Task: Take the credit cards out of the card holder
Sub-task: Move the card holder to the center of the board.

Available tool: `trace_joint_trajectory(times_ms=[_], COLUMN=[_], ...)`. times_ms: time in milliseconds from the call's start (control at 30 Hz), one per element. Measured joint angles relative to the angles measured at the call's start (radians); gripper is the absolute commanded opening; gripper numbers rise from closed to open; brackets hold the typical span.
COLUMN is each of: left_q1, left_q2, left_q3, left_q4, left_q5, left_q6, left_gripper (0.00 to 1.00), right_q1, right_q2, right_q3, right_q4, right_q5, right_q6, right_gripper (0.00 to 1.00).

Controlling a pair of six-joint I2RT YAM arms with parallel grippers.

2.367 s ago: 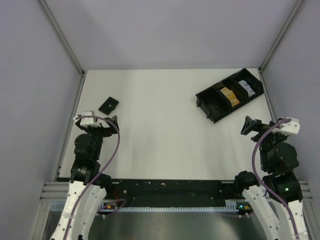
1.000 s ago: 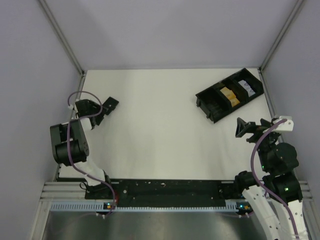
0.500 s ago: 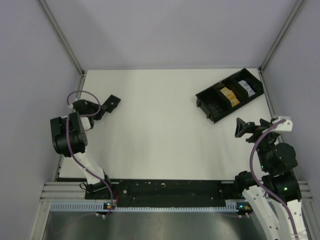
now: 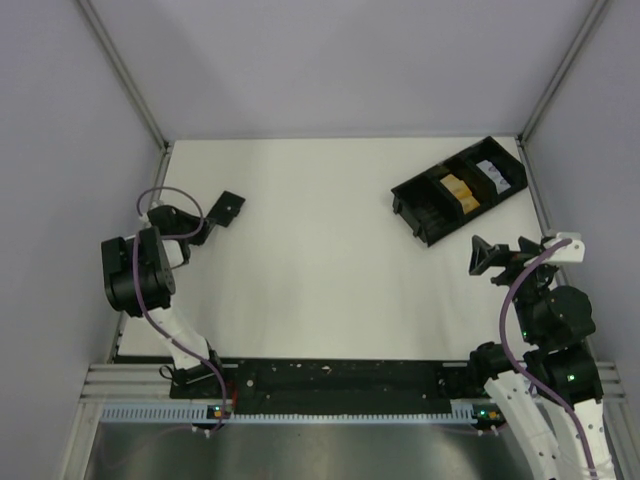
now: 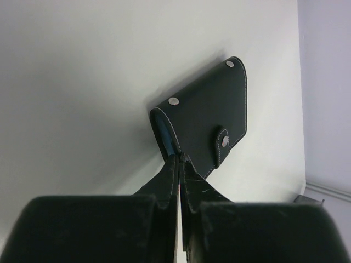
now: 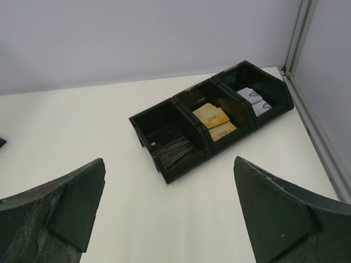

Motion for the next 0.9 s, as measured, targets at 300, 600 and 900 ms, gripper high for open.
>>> trace_joint_trajectory(times_ms=[300, 600, 900], left_q1=[-0.106, -0.439, -0.852], left_q2=[-0.236, -0.667, -1.029], left_q3=[-0.251, -0.539, -0.735], left_q4=[0.029, -0.092, -0.290], left_q5=[0.002, -0.139, -0.347], left_q6=[-0.071, -0.179, -0.383], left_gripper=[0.00, 0.00, 0.39], right_q1=[0.000, 0.000, 0.000], right_q2=[0.000, 0.000, 0.000], right_q3=[0.000, 0.000, 0.000], right_q4=[0.000, 0.000, 0.000], right_q5=[-0.042, -0.110, -0.144], right_q6=[0.011, 0.036, 0.054], right_gripper=[0.99, 0.99, 0.99])
